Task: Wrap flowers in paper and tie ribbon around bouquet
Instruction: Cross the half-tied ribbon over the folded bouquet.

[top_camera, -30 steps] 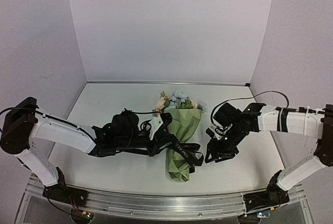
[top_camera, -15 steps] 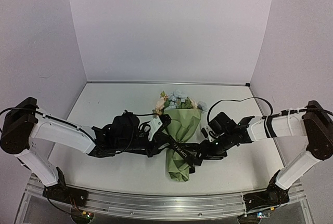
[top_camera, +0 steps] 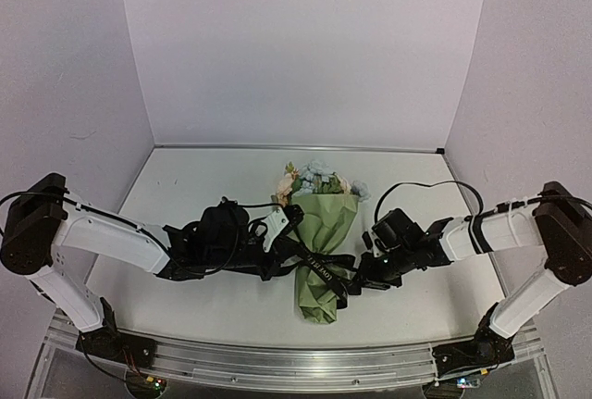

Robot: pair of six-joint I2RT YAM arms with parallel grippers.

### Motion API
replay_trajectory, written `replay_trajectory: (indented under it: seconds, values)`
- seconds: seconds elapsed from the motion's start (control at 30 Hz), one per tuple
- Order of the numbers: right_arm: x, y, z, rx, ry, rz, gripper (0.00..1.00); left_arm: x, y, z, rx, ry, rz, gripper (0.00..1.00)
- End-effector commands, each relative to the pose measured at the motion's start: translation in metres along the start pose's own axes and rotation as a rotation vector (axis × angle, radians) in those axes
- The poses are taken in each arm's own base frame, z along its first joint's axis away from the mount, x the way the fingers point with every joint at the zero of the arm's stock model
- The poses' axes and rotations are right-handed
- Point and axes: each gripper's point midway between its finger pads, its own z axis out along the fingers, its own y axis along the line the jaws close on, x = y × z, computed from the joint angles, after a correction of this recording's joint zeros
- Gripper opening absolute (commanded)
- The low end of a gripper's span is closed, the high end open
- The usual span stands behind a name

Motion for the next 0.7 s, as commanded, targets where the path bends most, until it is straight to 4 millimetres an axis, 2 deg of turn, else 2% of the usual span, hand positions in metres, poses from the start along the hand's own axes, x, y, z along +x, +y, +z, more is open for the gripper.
replay_trajectory:
  seconds: [0.0,0.07,0.23,0.33,0.57,0.67]
  values:
    - [-0.012,0.018,-0.019,-0.054,-0.064,0.02,0.05,-0.02,0.004,-0.005,-0.025,-0.037,0.016,0.0]
    - [-0.01,0.018,-0.03,-0.027,-0.046,0.007,0.0,-0.019,0.005,-0.006,-0.029,-0.032,0.013,0.0]
    - [-0.001,0.015,-0.07,0.083,0.027,-0.062,0.0,-0.016,0.002,-0.008,-0.014,-0.011,-0.005,0.0]
    - [-0.002,0.024,-0.093,0.118,0.077,-0.108,0.0,-0.014,-0.005,-0.008,0.028,0.01,-0.017,0.0]
    - [-0.019,0.066,-0.1,0.068,0.201,-0.141,0.0,-0.021,-0.032,-0.005,0.151,0.031,-0.042,0.04]
    - [-0.032,0.08,-0.091,0.039,0.242,-0.109,0.0,-0.026,-0.046,0.003,0.183,0.047,-0.028,0.05]
